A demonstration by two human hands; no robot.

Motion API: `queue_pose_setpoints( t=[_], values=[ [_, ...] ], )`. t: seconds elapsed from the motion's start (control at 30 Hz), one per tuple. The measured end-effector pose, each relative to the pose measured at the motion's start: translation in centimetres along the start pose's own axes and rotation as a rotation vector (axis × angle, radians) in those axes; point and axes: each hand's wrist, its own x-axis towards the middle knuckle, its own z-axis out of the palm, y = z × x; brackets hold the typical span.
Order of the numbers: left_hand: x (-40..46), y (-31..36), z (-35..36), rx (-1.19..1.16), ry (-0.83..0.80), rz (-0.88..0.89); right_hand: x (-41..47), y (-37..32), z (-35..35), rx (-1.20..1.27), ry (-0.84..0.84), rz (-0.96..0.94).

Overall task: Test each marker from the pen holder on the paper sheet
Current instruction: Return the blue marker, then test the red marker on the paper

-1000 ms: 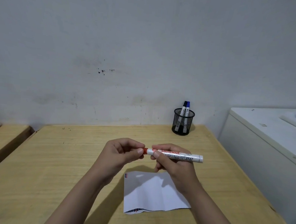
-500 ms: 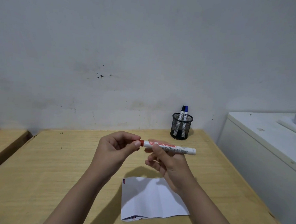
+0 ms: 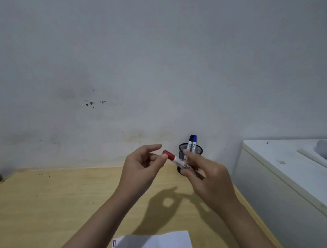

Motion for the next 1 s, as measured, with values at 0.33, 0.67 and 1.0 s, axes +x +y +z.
queue_pose_setpoints(
  t=[0.33, 0.67, 1.0],
  values=[
    [8.7, -9.1, 6.4, 0.416, 0.039, 0.050, 11.8, 9.6, -0.4, 0.093, 0.220, 0.287],
    [11.3, -13.6, 10.1, 0.566, 0.026, 0.143, 10.3, 17.0, 5.3, -0.089, -0.180, 0.440],
    [10.8, -13.8, 10.1, 0.481, 0.069, 0.114, 10.1, 17.2, 6.5, -0.442, -0.276, 0.334]
  ],
)
